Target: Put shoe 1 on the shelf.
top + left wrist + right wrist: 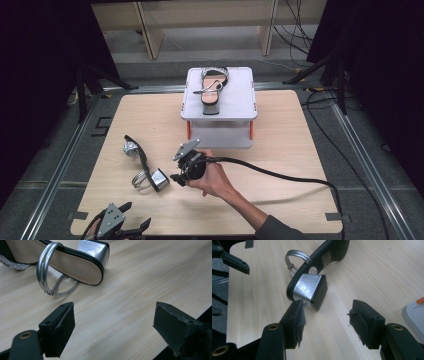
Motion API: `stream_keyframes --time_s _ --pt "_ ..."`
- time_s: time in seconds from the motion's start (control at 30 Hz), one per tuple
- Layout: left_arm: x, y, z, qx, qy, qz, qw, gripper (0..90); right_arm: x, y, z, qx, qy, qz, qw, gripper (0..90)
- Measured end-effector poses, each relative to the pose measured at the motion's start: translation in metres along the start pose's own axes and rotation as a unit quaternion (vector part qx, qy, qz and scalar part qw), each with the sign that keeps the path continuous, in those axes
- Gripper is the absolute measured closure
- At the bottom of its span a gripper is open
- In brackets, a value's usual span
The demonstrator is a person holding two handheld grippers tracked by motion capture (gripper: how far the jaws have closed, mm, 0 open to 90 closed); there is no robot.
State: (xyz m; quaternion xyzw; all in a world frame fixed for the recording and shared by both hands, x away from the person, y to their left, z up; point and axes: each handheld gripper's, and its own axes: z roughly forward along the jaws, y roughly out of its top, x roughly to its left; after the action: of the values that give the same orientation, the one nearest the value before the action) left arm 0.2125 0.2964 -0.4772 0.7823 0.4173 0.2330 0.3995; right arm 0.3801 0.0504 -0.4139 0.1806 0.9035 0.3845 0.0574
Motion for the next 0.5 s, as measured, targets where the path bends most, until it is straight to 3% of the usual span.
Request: stream_keyframes --time_s 0.13,0.2,0.27,0.3,0.33,0.4,0.43,0.5 --pt "-0.001 0.0 0.0 -0.004 -0.002 -0.002 1.0 16.8 0.002 0.0 0.0 0.0 0.011 0.001 0.9999 44.5" --pt "-0.001 0.0 0.0 -0.004 -0.004 -0.006 1.0 16.8 0.003 0.0 0.001 -0.005 0.004 0.0 1.0 44.6" --pt "-0.001 0.001 0.0 -0.005 -0.004 -0.006 1.0 16.8 0.005 0.002 0.003 0.007 -0.004 -0.013 0.9999 43.2" --pt "0.0 0.0 0.0 0.002 -0.001 -0.001 1.0 16.8 0.015 0.008 0.008 0.017 -0.026 -0.044 0.9986 43.3" --pt "0.0 0.0 0.0 0.0 -0.002 0.0 1.0 16.8 0.017 0.013 0.012 0.01 0.003 -0.036 0.9993 44.2" --pt "0.0 0.0 -0.001 0.0 0.0 -0.001 1.0 16.8 0.018 0.019 0.016 0.007 0.015 -0.029 0.9994 44.0" --pt "0.0 0.0 -0.001 -0.002 -0.002 -0.003 1.0 16.8 0.022 0.029 0.024 0.018 0.003 -0.046 0.9988 43.4" --pt "0.0 0.0 -0.001 -0.005 -0.005 -0.007 0.9999 16.8 0.025 0.036 0.034 0.019 0.01 -0.065 0.9977 43.8"
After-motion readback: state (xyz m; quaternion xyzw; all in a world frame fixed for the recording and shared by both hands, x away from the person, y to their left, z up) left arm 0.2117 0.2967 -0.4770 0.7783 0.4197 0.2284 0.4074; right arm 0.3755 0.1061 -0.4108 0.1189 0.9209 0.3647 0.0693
